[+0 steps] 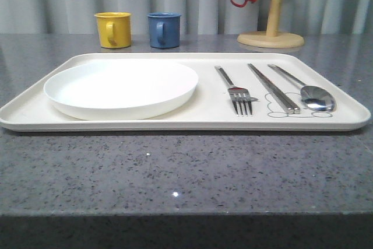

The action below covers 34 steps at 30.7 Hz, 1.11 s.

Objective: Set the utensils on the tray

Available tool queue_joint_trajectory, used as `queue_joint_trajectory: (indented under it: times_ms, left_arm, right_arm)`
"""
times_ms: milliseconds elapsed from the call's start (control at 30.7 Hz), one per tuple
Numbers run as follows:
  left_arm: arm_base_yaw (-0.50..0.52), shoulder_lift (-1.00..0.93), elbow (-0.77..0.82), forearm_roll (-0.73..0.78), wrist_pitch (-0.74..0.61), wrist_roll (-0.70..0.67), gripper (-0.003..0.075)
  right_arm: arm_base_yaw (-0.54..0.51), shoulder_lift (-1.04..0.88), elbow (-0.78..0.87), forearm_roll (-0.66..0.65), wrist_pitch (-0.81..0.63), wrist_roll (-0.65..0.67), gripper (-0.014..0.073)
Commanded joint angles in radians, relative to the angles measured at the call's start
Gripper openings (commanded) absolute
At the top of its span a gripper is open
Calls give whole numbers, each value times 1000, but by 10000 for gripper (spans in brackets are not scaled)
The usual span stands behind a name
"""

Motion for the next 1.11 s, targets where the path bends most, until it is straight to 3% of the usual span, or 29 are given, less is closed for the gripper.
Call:
queue_joint_trajectory:
  times_ms: [0,1074]
  left_arm:
    - [-1,-23,2,-11,-82,-4,-18]
    - [-1,-23,2,-11,-82,-4,-18]
  right_arm:
    - [-7,-21,-12,-7,-90,-8,-69]
    - [-46,-21,-12,12,-114,-8,-69]
